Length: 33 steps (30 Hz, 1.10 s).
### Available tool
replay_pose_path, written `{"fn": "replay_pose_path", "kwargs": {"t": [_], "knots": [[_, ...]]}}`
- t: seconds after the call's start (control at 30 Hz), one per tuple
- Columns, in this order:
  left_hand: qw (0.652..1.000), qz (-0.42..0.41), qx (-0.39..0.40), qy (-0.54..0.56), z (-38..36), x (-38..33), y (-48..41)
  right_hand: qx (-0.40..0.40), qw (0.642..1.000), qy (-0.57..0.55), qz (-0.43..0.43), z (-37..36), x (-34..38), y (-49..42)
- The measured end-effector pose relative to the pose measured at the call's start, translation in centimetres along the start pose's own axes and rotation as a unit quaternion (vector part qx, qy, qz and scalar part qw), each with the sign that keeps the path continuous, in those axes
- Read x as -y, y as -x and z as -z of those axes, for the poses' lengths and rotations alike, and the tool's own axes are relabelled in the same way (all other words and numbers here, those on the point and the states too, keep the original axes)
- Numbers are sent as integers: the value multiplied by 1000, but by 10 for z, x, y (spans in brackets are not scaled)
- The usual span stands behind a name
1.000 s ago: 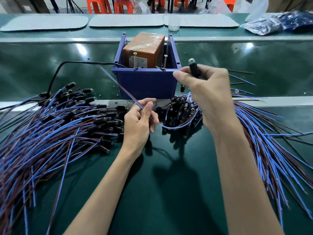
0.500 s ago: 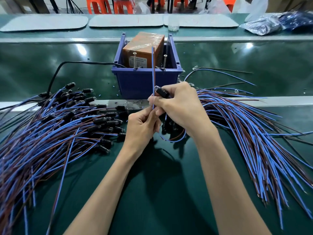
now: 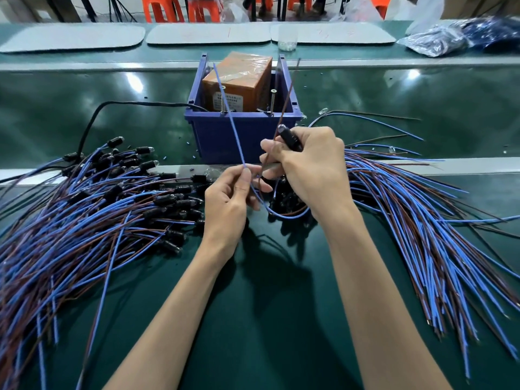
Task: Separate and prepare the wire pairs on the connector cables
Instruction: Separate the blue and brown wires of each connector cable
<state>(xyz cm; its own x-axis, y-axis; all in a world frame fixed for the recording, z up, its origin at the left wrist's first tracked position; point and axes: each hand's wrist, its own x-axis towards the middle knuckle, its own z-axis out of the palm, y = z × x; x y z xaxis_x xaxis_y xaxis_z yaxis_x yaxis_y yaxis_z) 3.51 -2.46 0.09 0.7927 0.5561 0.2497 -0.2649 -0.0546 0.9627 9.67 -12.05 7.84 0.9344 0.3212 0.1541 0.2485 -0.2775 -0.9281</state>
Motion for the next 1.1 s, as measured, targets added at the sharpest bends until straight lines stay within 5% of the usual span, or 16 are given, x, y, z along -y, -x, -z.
{"fn": "replay_pose_path", "kwargs": {"t": [0.4,1.1], "knots": [[998,15,-61,3,1,1,-2,-68,995,66,-7,7,-5,-6],[997,65,-30,-11,-1,-2,1,-14,993,116,3,4,-1,-4]]}}
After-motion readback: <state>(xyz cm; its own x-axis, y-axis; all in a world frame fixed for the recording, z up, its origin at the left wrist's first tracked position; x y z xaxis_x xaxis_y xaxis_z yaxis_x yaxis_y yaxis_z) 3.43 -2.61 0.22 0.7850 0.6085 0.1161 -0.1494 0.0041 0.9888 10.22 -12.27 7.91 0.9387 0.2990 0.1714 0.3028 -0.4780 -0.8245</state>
